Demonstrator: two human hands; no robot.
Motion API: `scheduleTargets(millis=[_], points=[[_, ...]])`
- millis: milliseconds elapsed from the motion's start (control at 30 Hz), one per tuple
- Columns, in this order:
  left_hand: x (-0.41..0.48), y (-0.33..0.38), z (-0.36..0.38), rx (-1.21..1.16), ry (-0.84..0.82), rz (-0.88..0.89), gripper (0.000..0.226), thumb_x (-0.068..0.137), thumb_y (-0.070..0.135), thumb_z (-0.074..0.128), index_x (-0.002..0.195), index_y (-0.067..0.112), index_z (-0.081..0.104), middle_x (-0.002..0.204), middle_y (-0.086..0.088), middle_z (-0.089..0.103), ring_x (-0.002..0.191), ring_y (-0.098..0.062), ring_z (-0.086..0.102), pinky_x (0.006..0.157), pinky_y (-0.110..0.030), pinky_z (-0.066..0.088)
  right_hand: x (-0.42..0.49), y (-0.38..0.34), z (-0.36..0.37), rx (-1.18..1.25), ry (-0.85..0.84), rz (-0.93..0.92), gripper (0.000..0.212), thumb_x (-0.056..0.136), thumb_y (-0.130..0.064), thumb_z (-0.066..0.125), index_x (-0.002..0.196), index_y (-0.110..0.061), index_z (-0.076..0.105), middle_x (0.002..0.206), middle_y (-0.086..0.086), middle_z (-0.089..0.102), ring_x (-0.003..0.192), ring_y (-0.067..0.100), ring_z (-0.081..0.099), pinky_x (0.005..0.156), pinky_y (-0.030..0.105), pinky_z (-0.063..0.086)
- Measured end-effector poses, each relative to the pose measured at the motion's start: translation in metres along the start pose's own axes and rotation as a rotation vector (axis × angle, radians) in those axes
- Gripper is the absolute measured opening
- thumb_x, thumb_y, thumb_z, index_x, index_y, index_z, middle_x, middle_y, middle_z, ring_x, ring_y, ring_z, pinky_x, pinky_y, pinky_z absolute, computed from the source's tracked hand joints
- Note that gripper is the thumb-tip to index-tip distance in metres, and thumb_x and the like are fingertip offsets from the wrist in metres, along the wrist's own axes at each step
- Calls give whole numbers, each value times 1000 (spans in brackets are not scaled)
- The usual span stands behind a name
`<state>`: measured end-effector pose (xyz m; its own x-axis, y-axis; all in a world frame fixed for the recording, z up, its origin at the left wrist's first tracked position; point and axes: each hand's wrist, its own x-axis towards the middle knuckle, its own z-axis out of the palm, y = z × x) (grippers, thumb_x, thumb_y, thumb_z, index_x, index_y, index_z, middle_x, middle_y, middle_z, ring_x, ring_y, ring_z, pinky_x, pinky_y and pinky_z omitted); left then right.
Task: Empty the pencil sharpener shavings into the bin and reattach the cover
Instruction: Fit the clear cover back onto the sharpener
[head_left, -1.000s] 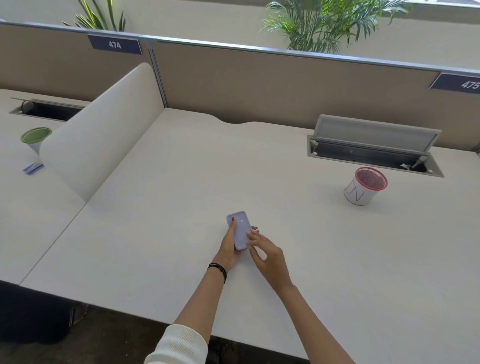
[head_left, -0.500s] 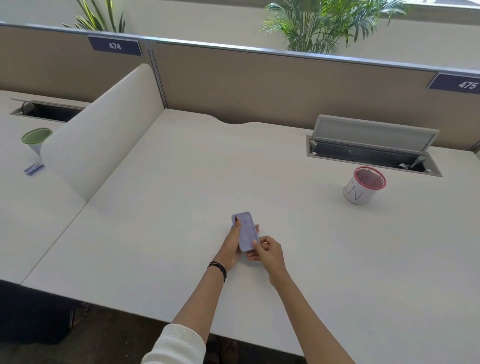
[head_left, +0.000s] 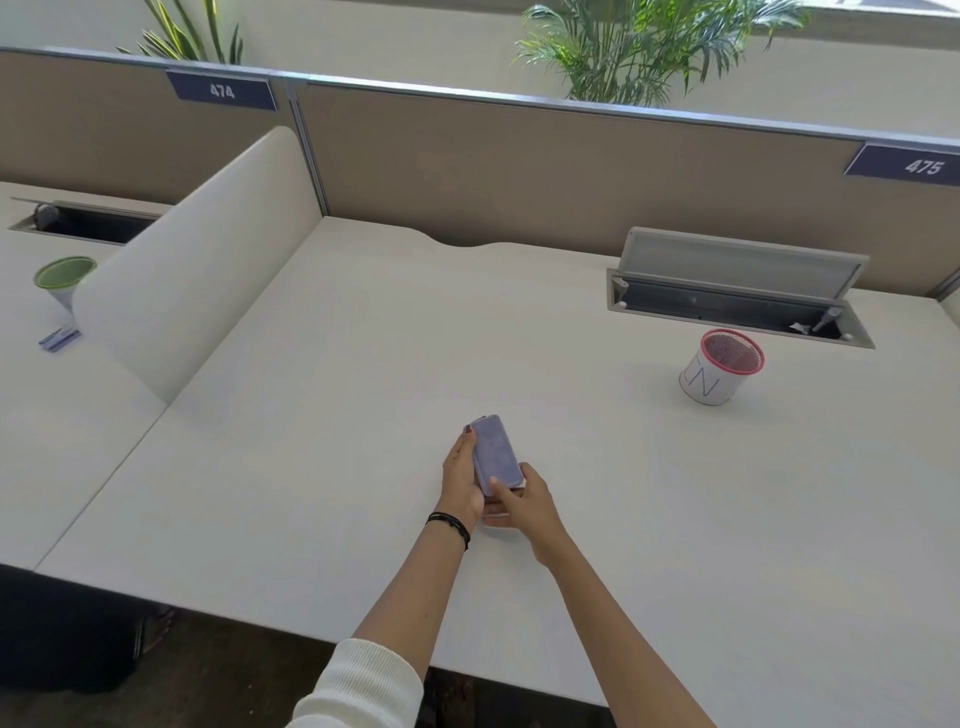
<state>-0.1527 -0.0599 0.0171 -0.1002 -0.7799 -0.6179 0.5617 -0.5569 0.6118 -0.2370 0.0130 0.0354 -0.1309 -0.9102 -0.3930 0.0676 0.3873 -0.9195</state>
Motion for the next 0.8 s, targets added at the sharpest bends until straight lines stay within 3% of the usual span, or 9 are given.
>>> scheduleTargets(millis=[100,233,500,700,800], points=[[-3,2,3,6,-5,0,22,94,28,53,108,12,61,103,-10,63,91,-25,60,92,-40,47,-3,-1,2,25,52,-25,20,89,-14,59,105,-5,52,92,17,70,71,25,71,62,28,59],[-5,7,6,29,10,-8,20,93,30,54,100,13,62,98,-10,64,86,-26,61,83,-39,50,-5,-4,4,49,98,-73,16,90,-12,58,104,-5,54,88,16,70,65,19,70,57,23,57],[-3,21,18,45,-28,-3,22,97,27,49,85,12,60,85,-9,61,76,-21,58,70,-33,49,-2,-6,2,109,79,-117,21,96,-19,50,109,-3,54,89,21,70,70,21,72,62,29,59],[-7,23,23,110,-42,37,22,98,21,47,81,12,59,79,-5,61,60,-16,65,47,-23,54,-4,-6,6,125,150,-118,16,89,-10,59,104,-6,54,84,18,71,68,18,71,62,25,59],[-10,26,23,157,-74,61,21,98,22,47,84,13,60,85,-5,61,75,-17,60,59,-27,55,-4,-7,6,160,167,-118,18,86,-4,62,103,-6,57,82,22,71,67,20,71,61,24,58]])
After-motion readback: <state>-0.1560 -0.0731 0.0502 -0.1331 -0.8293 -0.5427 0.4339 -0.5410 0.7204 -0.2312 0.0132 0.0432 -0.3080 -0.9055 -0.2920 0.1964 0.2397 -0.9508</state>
